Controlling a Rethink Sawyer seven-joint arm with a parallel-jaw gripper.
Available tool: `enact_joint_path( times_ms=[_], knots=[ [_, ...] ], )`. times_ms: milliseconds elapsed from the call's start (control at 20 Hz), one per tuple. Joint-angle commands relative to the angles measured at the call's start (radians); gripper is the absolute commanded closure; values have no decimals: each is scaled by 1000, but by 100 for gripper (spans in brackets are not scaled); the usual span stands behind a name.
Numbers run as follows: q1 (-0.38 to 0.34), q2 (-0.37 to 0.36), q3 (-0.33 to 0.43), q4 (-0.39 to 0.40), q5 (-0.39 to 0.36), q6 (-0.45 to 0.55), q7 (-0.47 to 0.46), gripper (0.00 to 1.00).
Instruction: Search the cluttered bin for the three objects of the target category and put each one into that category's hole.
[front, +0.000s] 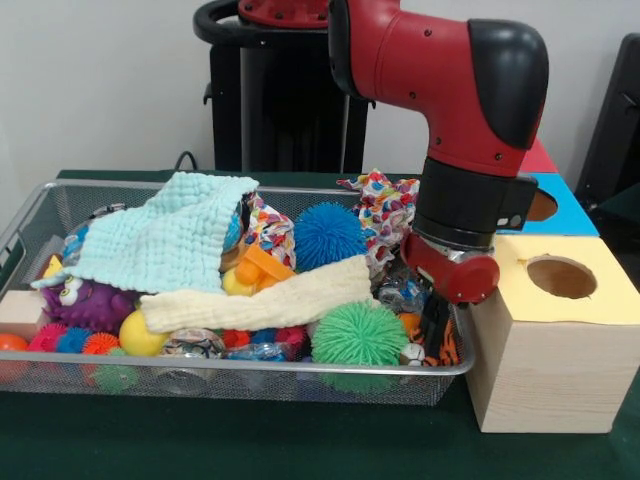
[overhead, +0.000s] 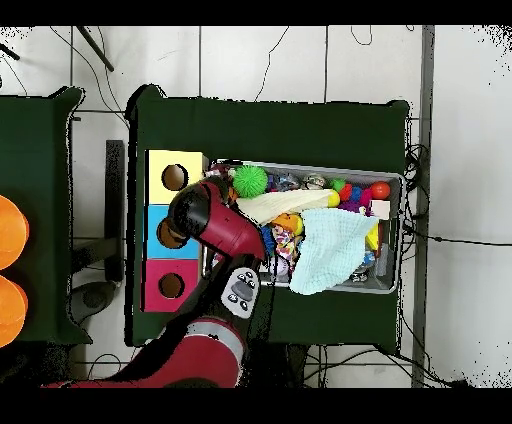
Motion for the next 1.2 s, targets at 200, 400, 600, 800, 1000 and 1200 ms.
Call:
enact_joint_path(
  times_ms=[200,400,600,800,1000,1200],
  knots=[
    [7,-50,3,33,14,185,192,100],
    [-6,-60,13,43,6,177,178,100],
    [-32,-61,43,55,-2,148,156,100],
    [-49,-86,55,82,-16,149,135,100],
    [-56,-135,50,131,-31,168,120,100],
    [-37,-201,13,183,-44,229,120,100]
  ],
)
